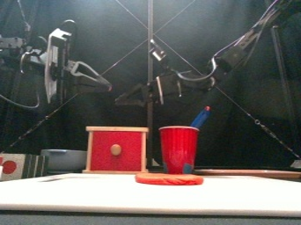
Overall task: Get the cutter from the drawer then cut the dough then place the extra dough in the bowl
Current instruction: Open the drawer
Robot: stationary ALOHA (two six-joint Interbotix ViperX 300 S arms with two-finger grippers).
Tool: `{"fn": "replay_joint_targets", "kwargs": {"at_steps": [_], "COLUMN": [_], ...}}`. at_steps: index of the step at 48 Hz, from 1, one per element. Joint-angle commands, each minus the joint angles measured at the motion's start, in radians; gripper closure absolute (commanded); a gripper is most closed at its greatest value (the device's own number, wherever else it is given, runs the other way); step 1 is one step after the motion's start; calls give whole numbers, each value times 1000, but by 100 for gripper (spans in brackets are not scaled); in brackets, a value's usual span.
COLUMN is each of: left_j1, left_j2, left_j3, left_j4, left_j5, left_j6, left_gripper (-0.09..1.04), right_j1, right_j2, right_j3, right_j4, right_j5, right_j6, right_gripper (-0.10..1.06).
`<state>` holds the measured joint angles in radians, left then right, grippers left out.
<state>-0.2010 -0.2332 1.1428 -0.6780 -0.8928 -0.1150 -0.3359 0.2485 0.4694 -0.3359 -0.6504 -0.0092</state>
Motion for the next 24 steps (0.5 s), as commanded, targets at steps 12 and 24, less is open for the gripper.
{"fn": "replay_joint_targets", "kwargs": {"at_steps": [12, 24], "left_j1": [-2, -2], "left_j2": [117, 135], "left_j3": [-57, -75], "left_j4": [-69, -101], "left_j5": [-11, -11], "left_j6": [-101, -106], "left_gripper": [75, 47], "right_j1": [-41, -41], "right_j2": [103, 138], "right_j3": [-178, -181], "right_j4": [-9, -49], "right_j5": [156, 224], "right_j6": [0, 3], "right_gripper": [101, 101]}}
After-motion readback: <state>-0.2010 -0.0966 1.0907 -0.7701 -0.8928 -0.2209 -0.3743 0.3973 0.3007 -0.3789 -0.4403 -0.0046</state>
